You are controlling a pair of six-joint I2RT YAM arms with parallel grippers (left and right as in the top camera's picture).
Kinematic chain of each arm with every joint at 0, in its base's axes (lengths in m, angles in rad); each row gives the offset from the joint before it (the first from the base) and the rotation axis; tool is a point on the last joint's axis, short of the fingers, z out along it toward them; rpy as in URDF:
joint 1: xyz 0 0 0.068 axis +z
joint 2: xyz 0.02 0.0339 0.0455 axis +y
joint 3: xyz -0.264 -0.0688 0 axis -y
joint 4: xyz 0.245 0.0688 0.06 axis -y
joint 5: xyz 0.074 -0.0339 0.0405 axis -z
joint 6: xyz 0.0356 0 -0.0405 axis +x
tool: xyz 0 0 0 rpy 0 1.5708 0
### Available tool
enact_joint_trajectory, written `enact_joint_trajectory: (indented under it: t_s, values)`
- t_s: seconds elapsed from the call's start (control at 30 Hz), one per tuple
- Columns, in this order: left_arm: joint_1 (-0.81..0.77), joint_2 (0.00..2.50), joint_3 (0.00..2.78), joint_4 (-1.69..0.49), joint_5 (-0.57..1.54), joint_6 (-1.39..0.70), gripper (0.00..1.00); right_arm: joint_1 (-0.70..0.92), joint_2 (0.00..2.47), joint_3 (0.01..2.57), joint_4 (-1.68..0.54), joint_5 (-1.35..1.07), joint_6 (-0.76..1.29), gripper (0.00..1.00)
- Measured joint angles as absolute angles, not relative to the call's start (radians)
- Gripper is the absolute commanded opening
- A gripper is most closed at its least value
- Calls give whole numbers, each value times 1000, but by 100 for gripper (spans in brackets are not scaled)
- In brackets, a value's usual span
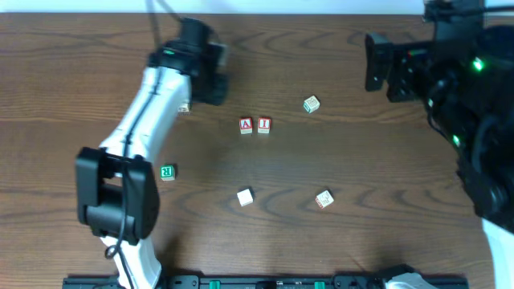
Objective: Spell out Ai2
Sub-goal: 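Lift the '2' block and swing the left arm toward the 'A I' blocks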
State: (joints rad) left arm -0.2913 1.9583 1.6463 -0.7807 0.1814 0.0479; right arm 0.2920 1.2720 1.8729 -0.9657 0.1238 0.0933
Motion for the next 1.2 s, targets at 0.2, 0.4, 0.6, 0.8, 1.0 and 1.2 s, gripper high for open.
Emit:
enact_joint_trajectory:
  t_s: [0.2,0.4,0.6,0.8,1.0,1.2]
  values:
    - [-461,1958,1646,-713,153,-24,6,292,1186,1873,-1004,126,93,99]
    - [-548,1980,1646,-697,139,-67,6,292,1084,1875,-1060,128,93,99]
    - [-588,2071,1646,-678,134,-101,6,292,1062,1877,-1098,128,93,99]
    - [-632,2097,1646,-644,128,-170,6,292,1076,1877,-1103,128,93,99]
    - [-655,2101,1646,-628,70,-310,6,292,1076,1877,-1103,128,93,99]
    - [-655,2127,1646,-624,11,-395,6,292,1095,1877,-1103,128,93,99]
